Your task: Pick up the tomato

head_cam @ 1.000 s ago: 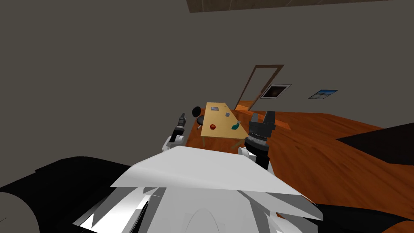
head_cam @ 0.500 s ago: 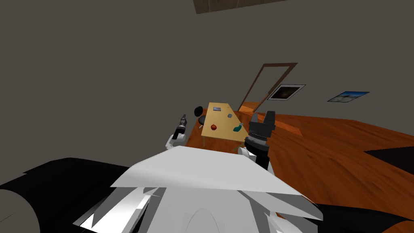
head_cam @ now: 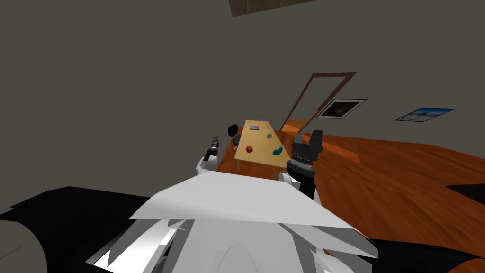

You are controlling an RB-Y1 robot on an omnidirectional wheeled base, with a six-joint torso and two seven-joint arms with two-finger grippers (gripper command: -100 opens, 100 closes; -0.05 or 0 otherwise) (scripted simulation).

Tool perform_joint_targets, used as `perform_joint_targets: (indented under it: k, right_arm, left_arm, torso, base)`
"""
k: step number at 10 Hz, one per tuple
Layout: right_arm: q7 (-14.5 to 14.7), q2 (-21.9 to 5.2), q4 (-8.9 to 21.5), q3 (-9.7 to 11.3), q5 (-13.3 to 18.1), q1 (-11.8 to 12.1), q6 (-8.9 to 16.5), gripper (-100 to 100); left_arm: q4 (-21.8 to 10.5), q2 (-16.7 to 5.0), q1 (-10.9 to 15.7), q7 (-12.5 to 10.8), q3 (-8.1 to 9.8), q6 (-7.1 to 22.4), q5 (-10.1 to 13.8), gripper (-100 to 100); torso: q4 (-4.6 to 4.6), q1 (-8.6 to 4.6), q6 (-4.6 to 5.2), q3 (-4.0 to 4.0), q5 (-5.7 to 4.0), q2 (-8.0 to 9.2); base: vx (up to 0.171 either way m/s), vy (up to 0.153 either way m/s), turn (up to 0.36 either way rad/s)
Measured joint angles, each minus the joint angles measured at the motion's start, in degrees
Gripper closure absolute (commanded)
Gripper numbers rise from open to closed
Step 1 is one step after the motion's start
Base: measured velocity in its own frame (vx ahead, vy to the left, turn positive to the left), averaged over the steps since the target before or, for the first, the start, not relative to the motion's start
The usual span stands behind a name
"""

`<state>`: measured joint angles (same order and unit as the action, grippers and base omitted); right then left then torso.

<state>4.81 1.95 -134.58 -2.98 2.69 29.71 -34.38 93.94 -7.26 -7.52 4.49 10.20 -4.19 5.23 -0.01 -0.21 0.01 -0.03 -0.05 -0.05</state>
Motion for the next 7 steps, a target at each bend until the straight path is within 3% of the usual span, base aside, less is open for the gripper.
perform_joint_targets:
  k: [7]
  right_arm:
    - [0.0,0.0,0.0,0.0,0.0,0.0,0.0,0]
  left_arm:
    - [-10.3,0.7,4.4,-2.1,2.79,3.7,1.3,-100]
  torso:
    - [0.01,-0.15,0.0,0.02,-0.05,0.03]
  base:
    - [-0.005,-0.102,-0.036]
